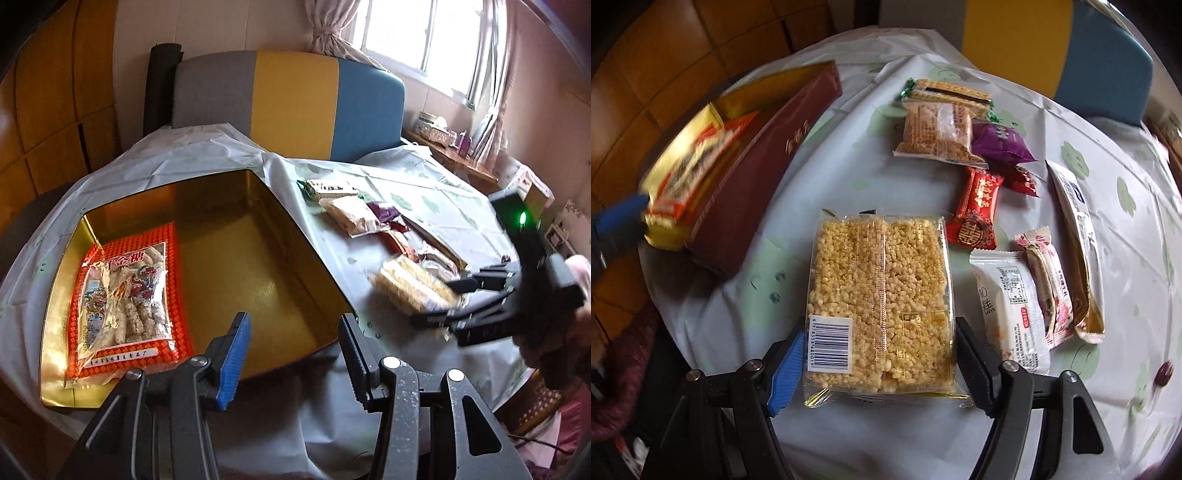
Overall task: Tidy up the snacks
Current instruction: 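Grasp the clear puffed-rice bar pack with the right tool and lift, then lower the puffed-rice pack into the gold box and open the right tool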
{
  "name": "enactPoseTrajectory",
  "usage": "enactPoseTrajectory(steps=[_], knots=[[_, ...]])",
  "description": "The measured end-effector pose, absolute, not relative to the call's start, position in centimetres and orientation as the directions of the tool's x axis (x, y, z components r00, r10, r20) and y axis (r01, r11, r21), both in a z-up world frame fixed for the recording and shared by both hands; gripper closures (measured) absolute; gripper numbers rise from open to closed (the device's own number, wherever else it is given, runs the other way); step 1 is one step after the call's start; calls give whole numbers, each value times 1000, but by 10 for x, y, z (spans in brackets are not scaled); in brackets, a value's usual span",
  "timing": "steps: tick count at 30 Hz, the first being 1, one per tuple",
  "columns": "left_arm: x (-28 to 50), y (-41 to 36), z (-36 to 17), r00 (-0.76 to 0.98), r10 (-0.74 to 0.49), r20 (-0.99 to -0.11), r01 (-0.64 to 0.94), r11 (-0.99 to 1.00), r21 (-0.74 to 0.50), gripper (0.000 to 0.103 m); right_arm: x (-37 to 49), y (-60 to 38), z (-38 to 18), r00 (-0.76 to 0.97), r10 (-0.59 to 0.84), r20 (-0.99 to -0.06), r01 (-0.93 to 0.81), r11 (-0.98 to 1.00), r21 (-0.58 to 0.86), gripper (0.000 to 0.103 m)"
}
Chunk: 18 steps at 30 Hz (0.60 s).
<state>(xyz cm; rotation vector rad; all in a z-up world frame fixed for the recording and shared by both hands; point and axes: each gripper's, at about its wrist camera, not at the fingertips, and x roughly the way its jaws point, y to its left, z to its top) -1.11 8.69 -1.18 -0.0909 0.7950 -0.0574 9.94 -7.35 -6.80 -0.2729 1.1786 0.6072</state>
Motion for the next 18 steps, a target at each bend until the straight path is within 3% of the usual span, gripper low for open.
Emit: enactPoseTrajectory(steps=[8,12,18], knots=[[-14,91,-17,697,-82,-712,-8,992,-122,53,102,-64,-38,270,382,-884,-532,825,194,28],[-16,96,-17,706,-59,-706,-39,992,-122,48,110,-51,-18,272,422,-865,-547,807,222,28],[-15,105,-16,711,-37,-702,-78,988,-131,48,120,-8,9,240,483,-842,-595,758,266,28]])
